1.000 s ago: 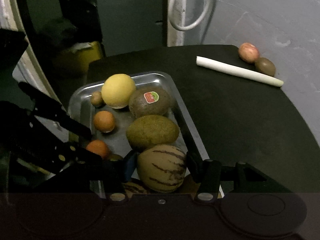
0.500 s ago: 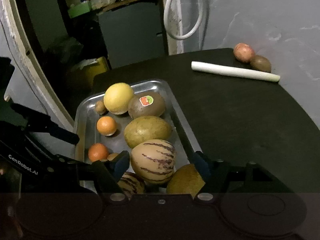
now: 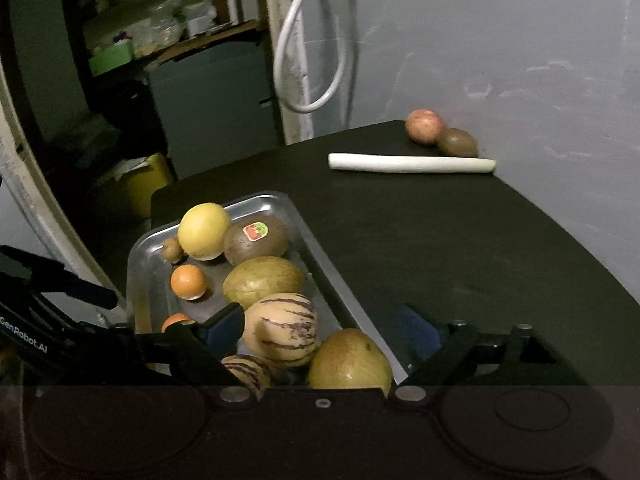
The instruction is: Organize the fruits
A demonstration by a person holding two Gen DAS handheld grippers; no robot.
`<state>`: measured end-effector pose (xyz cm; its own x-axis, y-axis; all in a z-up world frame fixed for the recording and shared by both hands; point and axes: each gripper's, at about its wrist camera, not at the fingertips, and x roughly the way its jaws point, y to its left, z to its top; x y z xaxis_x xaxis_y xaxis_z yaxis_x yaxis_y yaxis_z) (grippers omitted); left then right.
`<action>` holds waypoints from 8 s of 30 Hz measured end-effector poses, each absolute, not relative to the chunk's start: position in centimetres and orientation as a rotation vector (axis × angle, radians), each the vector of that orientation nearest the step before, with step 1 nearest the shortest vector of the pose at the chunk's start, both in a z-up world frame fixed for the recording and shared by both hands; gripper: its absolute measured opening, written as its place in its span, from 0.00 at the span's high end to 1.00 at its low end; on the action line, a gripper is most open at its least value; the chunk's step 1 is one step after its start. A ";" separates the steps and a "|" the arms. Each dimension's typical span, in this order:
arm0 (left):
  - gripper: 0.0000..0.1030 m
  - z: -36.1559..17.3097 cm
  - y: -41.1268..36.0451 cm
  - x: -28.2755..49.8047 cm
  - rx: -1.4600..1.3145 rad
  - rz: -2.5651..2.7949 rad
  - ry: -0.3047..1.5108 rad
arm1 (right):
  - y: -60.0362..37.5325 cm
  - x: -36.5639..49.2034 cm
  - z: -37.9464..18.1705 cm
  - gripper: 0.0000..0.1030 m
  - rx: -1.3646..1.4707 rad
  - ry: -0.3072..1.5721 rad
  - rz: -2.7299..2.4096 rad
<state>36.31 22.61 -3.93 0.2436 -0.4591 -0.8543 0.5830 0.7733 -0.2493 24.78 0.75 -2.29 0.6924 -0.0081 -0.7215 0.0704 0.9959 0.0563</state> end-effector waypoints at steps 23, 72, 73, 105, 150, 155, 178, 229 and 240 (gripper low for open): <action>0.01 -1.0 18.0 27.5 -0.045 -0.198 0.962 | -6.6 19.8 -0.7 0.01 0.071 0.656 0.119; 0.01 1.4 6.5 8.4 -0.122 0.124 0.740 | -19.1 9.0 1.8 0.01 0.042 0.522 0.325; 0.01 1.3 6.0 8.0 -0.122 0.131 0.733 | -19.5 9.0 1.7 0.01 0.038 0.526 0.333; 0.01 0.4 0.1 0.9 -0.204 0.313 0.688 | -23.9 8.0 -0.8 0.00 -0.021 0.611 0.516; 0.01 0.0 -0.6 1.7 -0.210 0.332 0.723 | -24.2 8.8 -1.1 0.00 -0.023 0.626 0.518; 0.01 0.0 -0.6 1.8 -0.211 0.332 0.724 | -24.2 8.8 -1.1 0.00 -0.024 0.626 0.519; 0.01 -0.4 -0.7 1.8 -0.217 0.337 0.728 | -24.2 8.8 -1.0 0.00 -0.024 0.625 0.518; 0.01 -0.1 -1.0 0.7 -0.232 0.408 0.782 | -23.7 8.4 -0.9 0.00 -0.031 0.623 0.534; 0.01 0.0 -1.0 0.7 -0.233 0.408 0.782 | -23.8 8.4 -1.0 0.00 -0.031 0.624 0.535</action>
<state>0.66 -1.04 -0.03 0.6370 0.2687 -0.7225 -0.4388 0.8970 -0.0532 8.43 -23.81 -0.97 0.6810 0.4675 -0.5636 -0.4860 0.8643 0.1296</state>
